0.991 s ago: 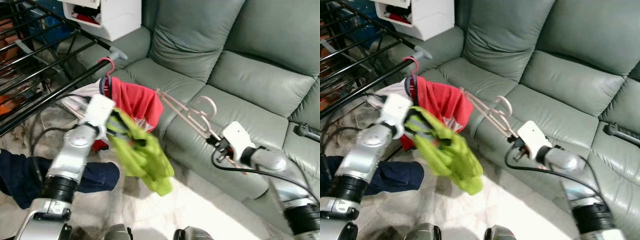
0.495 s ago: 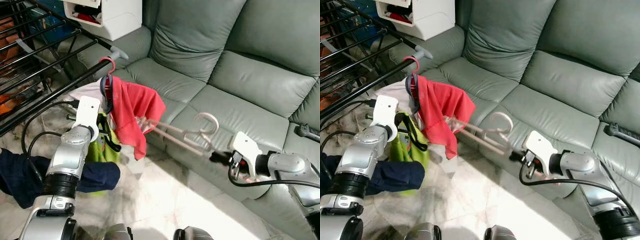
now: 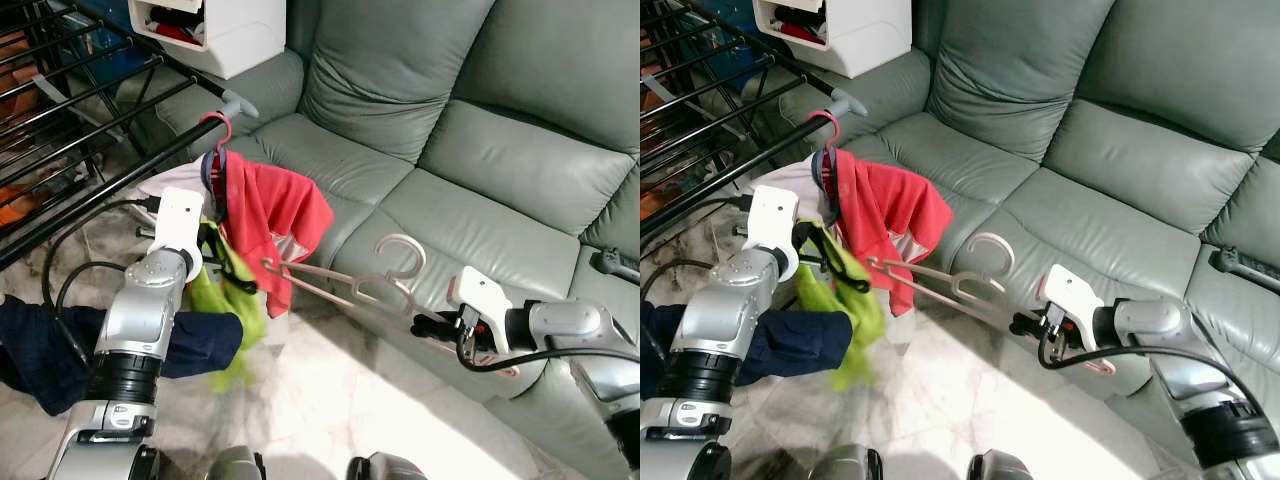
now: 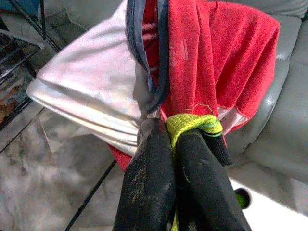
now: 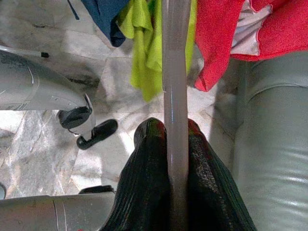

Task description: Hang hanger

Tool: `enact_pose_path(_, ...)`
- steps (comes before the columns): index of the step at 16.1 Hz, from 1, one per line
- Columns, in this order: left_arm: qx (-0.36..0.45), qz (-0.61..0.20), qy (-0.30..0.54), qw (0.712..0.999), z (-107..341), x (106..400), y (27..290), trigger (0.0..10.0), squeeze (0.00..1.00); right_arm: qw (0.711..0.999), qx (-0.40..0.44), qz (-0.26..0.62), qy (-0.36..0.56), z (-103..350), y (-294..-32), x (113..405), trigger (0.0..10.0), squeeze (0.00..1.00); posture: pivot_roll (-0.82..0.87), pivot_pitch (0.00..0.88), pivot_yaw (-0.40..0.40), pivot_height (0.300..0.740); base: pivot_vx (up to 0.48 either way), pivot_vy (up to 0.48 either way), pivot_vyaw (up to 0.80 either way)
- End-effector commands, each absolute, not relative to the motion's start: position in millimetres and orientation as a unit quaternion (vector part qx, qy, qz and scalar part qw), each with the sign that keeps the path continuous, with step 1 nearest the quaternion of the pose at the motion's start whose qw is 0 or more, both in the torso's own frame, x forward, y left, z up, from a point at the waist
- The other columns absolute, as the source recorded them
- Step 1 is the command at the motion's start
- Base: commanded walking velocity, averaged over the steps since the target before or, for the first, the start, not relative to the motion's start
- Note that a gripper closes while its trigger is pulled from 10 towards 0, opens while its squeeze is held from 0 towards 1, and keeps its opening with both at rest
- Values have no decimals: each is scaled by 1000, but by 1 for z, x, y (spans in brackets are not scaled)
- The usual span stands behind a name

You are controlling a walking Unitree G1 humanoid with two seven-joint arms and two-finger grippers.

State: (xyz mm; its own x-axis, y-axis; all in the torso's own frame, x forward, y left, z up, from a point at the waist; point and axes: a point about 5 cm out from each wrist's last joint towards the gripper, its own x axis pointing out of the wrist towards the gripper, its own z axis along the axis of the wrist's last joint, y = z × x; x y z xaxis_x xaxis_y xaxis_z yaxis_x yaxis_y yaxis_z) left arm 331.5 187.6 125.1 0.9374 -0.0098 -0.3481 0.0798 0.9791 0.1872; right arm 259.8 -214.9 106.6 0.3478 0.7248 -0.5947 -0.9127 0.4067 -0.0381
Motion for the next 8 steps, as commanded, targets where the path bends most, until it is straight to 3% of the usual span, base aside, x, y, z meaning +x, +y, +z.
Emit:
enact_pose_path(1, 96, -25, 164, 981, 132, 331, 184, 10000, 0, 791, -187, 524, 252, 109, -213, 261, 10000, 0, -35, 47, -12, 740, 0, 0, 0)
enact_pose_path(8, 90, -76, 156, 981, 154, 326, 157, 10000, 0, 798, -185, 514, 256, 101, -213, 271, 10000, 0, -31, 47, -19, 740, 0, 0, 0)
